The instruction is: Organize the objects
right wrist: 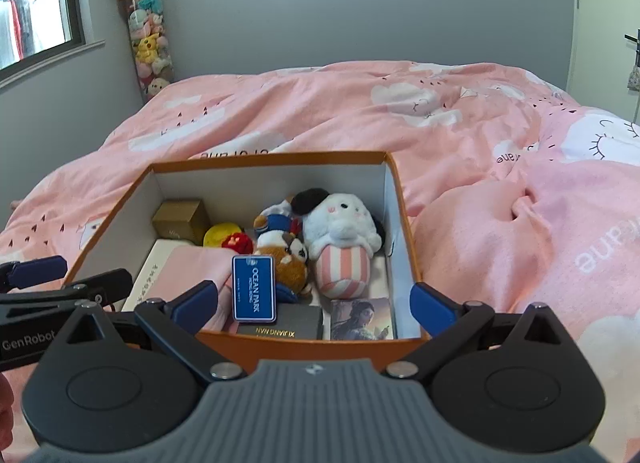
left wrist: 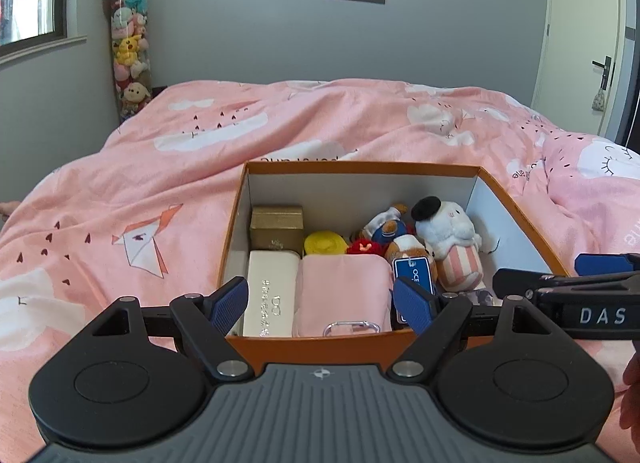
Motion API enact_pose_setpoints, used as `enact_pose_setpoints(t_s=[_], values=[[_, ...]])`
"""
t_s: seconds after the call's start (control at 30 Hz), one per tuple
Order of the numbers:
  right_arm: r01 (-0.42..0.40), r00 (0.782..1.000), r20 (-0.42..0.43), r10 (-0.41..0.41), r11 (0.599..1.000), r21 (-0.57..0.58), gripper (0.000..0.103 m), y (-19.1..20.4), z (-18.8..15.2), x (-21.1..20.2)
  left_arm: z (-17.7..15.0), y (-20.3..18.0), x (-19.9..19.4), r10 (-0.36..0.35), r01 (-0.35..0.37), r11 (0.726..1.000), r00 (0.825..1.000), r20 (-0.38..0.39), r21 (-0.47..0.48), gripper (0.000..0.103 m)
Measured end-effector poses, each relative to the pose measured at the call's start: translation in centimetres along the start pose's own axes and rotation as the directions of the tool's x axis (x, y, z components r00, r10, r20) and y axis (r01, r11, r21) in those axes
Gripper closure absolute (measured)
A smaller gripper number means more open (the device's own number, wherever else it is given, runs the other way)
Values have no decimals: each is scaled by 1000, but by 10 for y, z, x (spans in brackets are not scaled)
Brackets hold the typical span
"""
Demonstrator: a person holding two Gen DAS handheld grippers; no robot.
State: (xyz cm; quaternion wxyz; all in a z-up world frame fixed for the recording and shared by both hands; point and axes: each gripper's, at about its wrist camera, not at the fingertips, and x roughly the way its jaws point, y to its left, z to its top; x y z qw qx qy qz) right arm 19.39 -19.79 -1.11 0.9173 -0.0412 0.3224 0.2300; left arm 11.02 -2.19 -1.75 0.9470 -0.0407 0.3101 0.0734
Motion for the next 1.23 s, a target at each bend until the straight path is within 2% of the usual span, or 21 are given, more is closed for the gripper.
enact_pose_setpoints(t_s=[1.23], values=[[-32,999,1,32,999,-26,1,5,-2,-3,3,4,-3,-3,3,1000,1000,-8,-10,8]])
